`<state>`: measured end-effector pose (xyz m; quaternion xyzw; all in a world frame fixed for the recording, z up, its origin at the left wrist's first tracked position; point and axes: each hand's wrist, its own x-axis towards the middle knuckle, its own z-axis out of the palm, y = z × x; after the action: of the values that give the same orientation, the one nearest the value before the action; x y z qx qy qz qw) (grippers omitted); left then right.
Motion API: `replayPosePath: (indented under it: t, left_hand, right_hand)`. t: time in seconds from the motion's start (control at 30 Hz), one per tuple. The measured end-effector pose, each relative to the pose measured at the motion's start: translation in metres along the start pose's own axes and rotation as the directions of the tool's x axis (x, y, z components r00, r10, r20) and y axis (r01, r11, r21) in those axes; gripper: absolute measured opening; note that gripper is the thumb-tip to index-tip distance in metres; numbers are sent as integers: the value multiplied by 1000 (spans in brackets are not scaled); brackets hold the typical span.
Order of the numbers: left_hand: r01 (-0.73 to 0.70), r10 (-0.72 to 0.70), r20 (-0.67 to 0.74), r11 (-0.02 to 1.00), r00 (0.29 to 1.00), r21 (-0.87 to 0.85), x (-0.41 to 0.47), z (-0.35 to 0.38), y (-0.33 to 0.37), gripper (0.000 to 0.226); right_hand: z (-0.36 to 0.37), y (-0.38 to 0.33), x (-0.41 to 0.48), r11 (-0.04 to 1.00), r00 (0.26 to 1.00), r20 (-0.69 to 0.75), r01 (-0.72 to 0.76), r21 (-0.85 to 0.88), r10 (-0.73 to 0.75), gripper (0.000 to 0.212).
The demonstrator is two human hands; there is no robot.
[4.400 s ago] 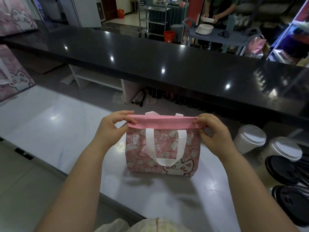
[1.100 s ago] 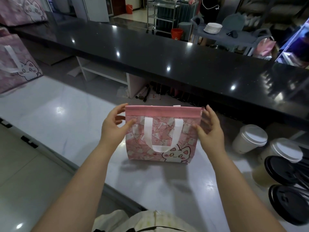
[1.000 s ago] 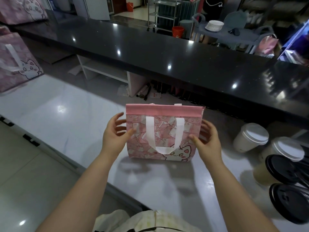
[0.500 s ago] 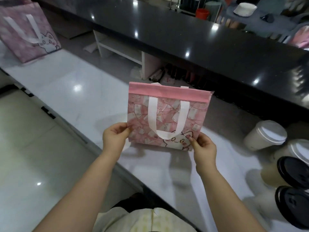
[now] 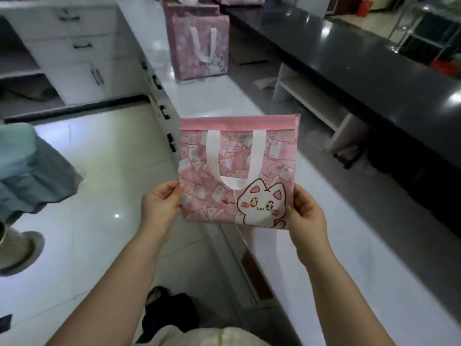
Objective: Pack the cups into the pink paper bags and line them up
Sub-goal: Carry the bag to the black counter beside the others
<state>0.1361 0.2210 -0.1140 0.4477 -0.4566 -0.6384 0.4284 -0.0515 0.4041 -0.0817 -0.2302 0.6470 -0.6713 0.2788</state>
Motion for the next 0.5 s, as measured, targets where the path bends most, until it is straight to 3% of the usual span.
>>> replayPosePath:
  t: [0.13,0.27,0.5]
  left_hand:
    - [-30,23,-104,997,994,-66,53,-54,34,18]
    - [-57,42,-168,995,985,-84,123,-124,76,16]
    - [-79,59,-235,994,970,-76,250,-241,132,17]
  right_hand:
    - [85,-13,44,998,984,169,52,-18,-48,53]
    - [196,-18,88,997,966,244,74,27,-79,54]
    - [378,0,146,987,986,149,50,150,-72,30]
